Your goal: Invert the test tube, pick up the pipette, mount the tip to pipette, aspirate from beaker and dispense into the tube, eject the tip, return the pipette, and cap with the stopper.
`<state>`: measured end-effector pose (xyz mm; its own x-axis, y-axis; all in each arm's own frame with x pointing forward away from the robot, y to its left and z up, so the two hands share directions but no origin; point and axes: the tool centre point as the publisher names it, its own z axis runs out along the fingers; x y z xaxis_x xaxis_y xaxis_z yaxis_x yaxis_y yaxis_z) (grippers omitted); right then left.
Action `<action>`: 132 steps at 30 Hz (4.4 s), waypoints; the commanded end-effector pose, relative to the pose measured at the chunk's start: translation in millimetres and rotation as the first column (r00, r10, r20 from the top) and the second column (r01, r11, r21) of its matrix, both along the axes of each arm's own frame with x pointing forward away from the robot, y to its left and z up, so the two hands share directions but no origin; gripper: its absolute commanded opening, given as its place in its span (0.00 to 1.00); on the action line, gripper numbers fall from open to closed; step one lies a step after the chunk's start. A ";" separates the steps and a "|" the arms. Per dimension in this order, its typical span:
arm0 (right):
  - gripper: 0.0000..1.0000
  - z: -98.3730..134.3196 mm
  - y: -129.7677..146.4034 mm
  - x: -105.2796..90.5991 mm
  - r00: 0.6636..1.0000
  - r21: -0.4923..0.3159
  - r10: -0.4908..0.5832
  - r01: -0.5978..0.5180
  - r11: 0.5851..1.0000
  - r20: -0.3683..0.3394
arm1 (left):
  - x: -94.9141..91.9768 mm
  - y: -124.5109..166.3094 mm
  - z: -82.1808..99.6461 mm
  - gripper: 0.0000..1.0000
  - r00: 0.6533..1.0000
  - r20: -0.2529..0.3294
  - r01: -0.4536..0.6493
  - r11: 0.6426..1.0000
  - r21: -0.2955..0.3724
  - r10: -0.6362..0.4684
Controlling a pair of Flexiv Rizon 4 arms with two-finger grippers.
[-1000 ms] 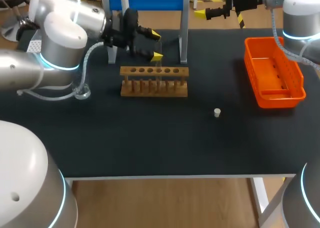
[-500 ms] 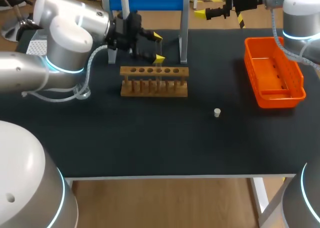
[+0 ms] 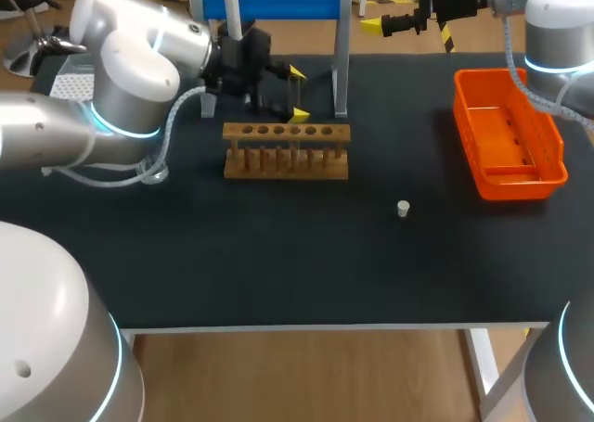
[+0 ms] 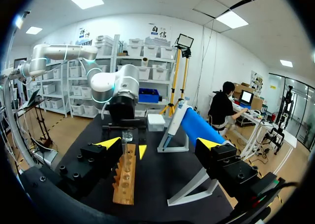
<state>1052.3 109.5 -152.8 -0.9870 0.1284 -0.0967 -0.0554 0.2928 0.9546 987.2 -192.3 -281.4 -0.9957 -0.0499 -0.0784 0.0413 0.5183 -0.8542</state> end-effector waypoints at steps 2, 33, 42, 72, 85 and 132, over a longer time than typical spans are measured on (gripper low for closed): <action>1.00 1.2 -1.0 0.0 1.000 -0.004 0.002 -0.002 1.000 -0.002 | 3.5 -4.9 -1.3 1.00 1.000 -0.002 0.002 1.000 0.012 -0.002; 1.00 1.2 -1.0 0.0 1.000 -0.004 0.002 -0.002 1.000 -0.002 | 4.5 6.9 -3.5 1.00 0.994 0.007 -0.109 0.994 0.026 0.108; 1.00 1.2 -1.0 0.0 1.000 -0.004 0.002 -0.002 1.000 -0.002 | 4.2 7.0 -3.6 1.00 0.994 0.006 -0.107 0.994 0.027 0.107; 1.00 24.2 -107.6 -113.6 0.999 -0.046 -0.046 0.047 0.998 0.017 | 4.2 7.0 -3.6 1.00 0.994 0.006 -0.107 0.994 0.027 0.107; 1.00 -39.3 -168.7 -229.1 0.970 -0.079 -0.227 0.221 0.972 -0.090 | 4.2 7.0 -3.6 1.00 0.994 0.006 -0.107 0.994 0.027 0.107; 1.00 -136.8 -141.2 -261.4 0.975 -0.190 -0.193 0.169 0.967 -0.112 | 4.2 7.0 -3.6 1.00 0.994 0.006 -0.107 0.994 0.027 0.107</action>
